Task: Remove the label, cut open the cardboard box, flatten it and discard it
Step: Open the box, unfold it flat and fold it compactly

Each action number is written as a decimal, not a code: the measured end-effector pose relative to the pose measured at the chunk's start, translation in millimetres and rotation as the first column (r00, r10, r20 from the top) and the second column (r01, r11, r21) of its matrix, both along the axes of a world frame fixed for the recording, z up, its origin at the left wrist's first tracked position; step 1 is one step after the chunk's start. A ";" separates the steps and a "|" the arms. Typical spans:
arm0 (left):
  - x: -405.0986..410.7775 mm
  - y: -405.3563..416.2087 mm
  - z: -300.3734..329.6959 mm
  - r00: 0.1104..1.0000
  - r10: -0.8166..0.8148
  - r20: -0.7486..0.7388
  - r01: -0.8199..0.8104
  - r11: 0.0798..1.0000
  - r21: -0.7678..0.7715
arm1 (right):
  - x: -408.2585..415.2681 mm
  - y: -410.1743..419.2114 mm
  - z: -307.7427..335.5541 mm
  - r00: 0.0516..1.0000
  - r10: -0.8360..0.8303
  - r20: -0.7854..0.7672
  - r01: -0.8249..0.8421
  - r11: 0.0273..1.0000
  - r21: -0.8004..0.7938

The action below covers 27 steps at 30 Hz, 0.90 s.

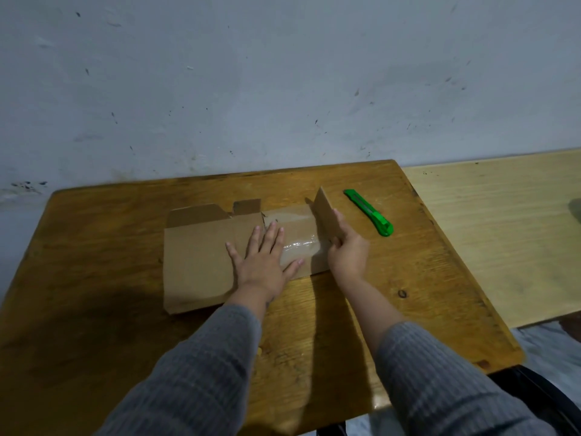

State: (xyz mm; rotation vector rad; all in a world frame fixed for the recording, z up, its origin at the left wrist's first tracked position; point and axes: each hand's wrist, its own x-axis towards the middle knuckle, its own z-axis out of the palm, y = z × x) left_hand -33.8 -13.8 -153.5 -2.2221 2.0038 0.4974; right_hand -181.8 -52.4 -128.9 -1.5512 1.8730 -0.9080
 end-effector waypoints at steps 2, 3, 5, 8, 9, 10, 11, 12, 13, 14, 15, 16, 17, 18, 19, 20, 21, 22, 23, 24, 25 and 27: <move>0.3 0.0 -1.4 1.000 -0.002 -0.010 0.002 1.000 -0.004 | 2.2 2.3 -5.5 0.996 0.064 -0.059 -0.067 0.996 -0.050; 0.5 0.2 -2.5 1.000 -0.003 -0.014 0.003 1.000 -0.013 | 0.9 3.0 -7.3 0.993 0.096 -0.073 -0.101 0.993 -0.064; 0.7 -0.2 -4.5 1.000 -0.004 -0.017 0.004 1.000 -0.028 | -3.2 3.0 -7.3 0.986 0.150 -0.080 -0.156 0.985 -0.080; -0.3 -0.4 -6.1 1.000 -0.004 -0.016 0.003 1.000 -0.023 | -7.1 2.4 -2.5 0.970 0.227 0.083 -0.225 0.974 -0.034; -0.3 -0.4 -6.5 1.000 -0.003 -0.015 0.003 1.000 -0.022 | -8.8 1.0 -1.8 0.957 0.233 0.171 -0.235 0.972 -0.008; -0.2 -0.7 -6.2 1.000 -0.002 -0.005 0.002 1.000 -0.022 | -11.5 -1.2 -2.2 0.945 0.230 0.233 -0.239 0.971 0.012; -0.6 -1.0 -4.6 1.000 -0.007 0.023 0.007 1.000 -0.026 | -14.2 -3.2 -2.7 0.939 0.227 0.259 -0.243 0.970 0.029; -1.8 -1.2 -2.7 0.997 -0.023 0.077 0.026 0.999 -0.040 | -17.0 -5.6 -3.7 0.936 0.233 0.263 -0.253 0.967 0.045; -4.2 -1.2 0.2 0.987 -0.059 0.151 0.069 0.996 -0.061 | -19.0 -7.3 -3.5 0.939 0.240 0.248 -0.264 0.962 0.068; -8.1 -1.1 2.8 0.972 -0.102 0.212 0.122 0.989 -0.084 | -21.3 -8.7 -4.6 0.941 0.252 0.226 -0.277 0.957 0.087; -12.7 -1.4 4.9 0.959 -0.152 0.240 0.180 0.979 -0.096 | -22.4 -10.0 -3.1 0.945 0.259 0.202 -0.284 0.953 0.107; -17.7 -2.4 6.5 0.960 -0.183 0.210 0.207 0.974 -0.096 | -23.7 -11.8 -2.4 0.948 0.265 0.175 -0.288 0.950 0.122; -22.6 -3.7 8.3 0.971 -0.190 0.146 0.204 0.975 -0.085 | -24.2 -13.0 -1.2 0.953 0.272 0.136 -0.290 0.948 0.133; -27.3 -6.0 9.3 0.983 -0.173 0.068 0.178 0.981 -0.073 | -24.7 -13.3 -0.7 0.952 0.291 0.091 -0.302 0.943 0.139; -31.8 -9.0 9.9 0.988 -0.154 0.004 0.154 0.986 -0.068 | -24.8 -12.2 0.4 0.948 0.313 0.056 -0.318 0.936 0.151; -35.8 -12.5 9.4 0.989 -0.140 -0.039 0.136 0.988 -0.073 | -25.6 -12.2 -0.7 0.940 0.342 0.026 -0.341 0.926 0.161; -39.2 -15.7 9.3 0.989 -0.128 -0.071 0.123 0.990 -0.076 | -26.8 -12.9 -1.1 0.930 0.367 -0.006 -0.361 0.917 0.169; -41.2 -18.2 8.3 0.989 -0.112 -0.095 0.106 0.992 -0.071 | -29.2 -14.3 -1.1 0.924 0.382 -0.037 -0.370 0.913 0.174; -42.1 -20.0 7.3 0.990 -0.097 -0.101 0.091 0.994 -0.064 | -31.8 -16.5 -0.3 0.925 0.376 -0.060 -0.361 0.916 0.173; -42.1 -20.5 5.4 0.993 -0.091 -0.080 0.086 0.994 -0.061 | -35.3 -19.5 -0.2 0.933 0.354 -0.062 -0.340 0.927 0.160; -42.0 -20.3 3.2 0.994 -0.095 -0.047 0.092 0.994 -0.063 | -38.3 -21.8 1.9 0.946 0.319 -0.052 -0.308 0.939 0.150; -43.2 -19.1 0.4 0.995 -0.101 -0.010 0.100 0.993 -0.067 | -43.7 -25.5 1.8 0.966 0.253 -0.047 -0.246 0.961 0.126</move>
